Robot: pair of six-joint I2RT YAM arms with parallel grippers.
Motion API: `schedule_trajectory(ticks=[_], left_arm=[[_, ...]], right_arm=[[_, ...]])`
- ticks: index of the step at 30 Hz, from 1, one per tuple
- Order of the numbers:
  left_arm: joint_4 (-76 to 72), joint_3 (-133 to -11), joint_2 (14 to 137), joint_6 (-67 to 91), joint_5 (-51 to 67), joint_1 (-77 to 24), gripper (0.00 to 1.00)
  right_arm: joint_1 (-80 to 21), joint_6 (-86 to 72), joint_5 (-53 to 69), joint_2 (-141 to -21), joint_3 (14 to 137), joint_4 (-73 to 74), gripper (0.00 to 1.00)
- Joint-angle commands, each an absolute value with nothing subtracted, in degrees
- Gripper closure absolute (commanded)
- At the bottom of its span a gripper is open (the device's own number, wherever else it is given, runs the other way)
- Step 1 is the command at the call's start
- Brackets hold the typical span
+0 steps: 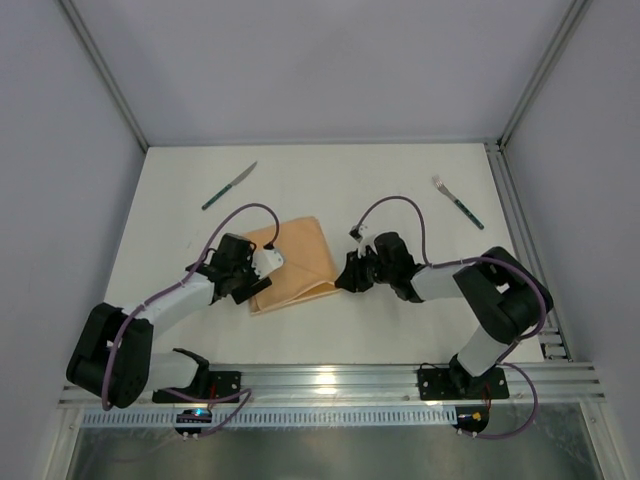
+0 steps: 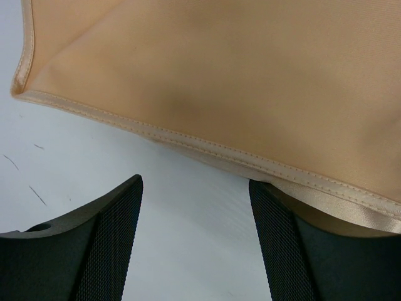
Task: Fold the napkin into a case and place the utensils inside
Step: Smooth out the upper triangle-folded napkin at the center of the board.
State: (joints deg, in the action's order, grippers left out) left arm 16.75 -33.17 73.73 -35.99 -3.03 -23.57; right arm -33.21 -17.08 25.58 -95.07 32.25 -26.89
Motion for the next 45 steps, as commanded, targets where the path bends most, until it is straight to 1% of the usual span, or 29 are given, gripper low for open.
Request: schedule_trajectory(ticks=[1,3,4,5,7,11,12,13,14,17,20,26,30,33,37,39,41,42,45], left_arm=[[16.79,-32.7,73.05,-35.95,-2.82,-23.82,0.3],[18.44,-32.96,71.55,-37.0,-1.15,-23.82,0.3],[18.98,-33.05,69.11,-37.26,-0.19,-23.82,0.3],[19.51,-33.22,67.34,-38.05,2.7,-23.82,0.3],[22.22,-33.92,62.78,-38.76,7.35,-23.82,0.3],[29.78,-35.42,55.65,-42.79,15.1,-24.34,0.26],[31.36,-34.98,54.59,-46.37,15.73,-24.78,0.25],[33.9,-34.55,53.88,-48.15,15.21,-25.39,0.23],[34.45,-33.93,53.88,-49.64,12.77,-27.31,0.15],[35.24,-29.63,54.49,-56.84,8.02,-32.33,0.11],[35.33,-26.28,52.92,-63.97,7.21,-33.75,0.1],[31.82,-25.84,54.84,-66.08,9.93,-35.33,0.1],[33.13,-23.56,56.6,-69.43,5.89,-35.42,0.14],[34.63,-23.55,56.16,-69.26,7.55,-35.42,0.16],[28.66,-24.25,56.16,-61.19,12.37,-35.33,0.18],[28.65,-26.53,55.9,-56.53,15.54,-35.42,0.2],[30.23,-28.12,56.07,-55.11,19.4,-35.42,0.26],[31.1,-28.91,56.25,-54.5,19.6,-35.42,0.34],[30.67,-28.83,58.44,-54.75,15.83,-35.42,0.46]], right_arm=[[-33.75,-16.26,24.08,-93.52,29.89,-26.89,0.76],[-34.27,-16.26,24.69,-93.25,30.14,-26.63,0.75],[-34.63,-16.09,25.48,-93.16,30.23,-26.2,0.67],[-35.06,-15.74,25.49,-92.9,30.76,-24.97,0.62],[-36.2,-14.77,24.53,-92.03,31.29,-23.56,0.58],[-36.47,-14.33,22.94,-90.27,30.68,-22.15,0.58],[-36.56,-14.24,22.77,-90.09,30.59,-21.97,0.58],[-36.48,-13.8,22.68,-89.91,30.67,-21.71,0.58],[-36.56,-13.8,22.5,-89.91,30.67,-21.27,0.57],[-36.56,-13.27,22.5,-90.7,31.37,-20.48,0.57],[-36.47,-12.92,22.76,-91.67,32.25,-19.6,0.57],[-36.56,-12.48,22.33,-92.46,33.13,-19.16,0.58],[-36.47,-11.43,21.88,-92.72,33.57,-18.2,0.58],[-36.47,-11.16,21.71,-93.16,34.01,-17.49,0.59],[-36.48,-10.55,21.45,-93.16,34.28,-17.32,0.59],[-36.56,-10.46,21.45,-93.16,34.54,-17.14,0.59],[-36.48,-10.46,21.53,-93.08,34.45,-16.96,0.59],[-36.47,-10.37,21.53,-92.99,34.45,-16.88,0.59],[-36.47,-10.2,21.53,-92.81,34.54,-16.88,0.59]])
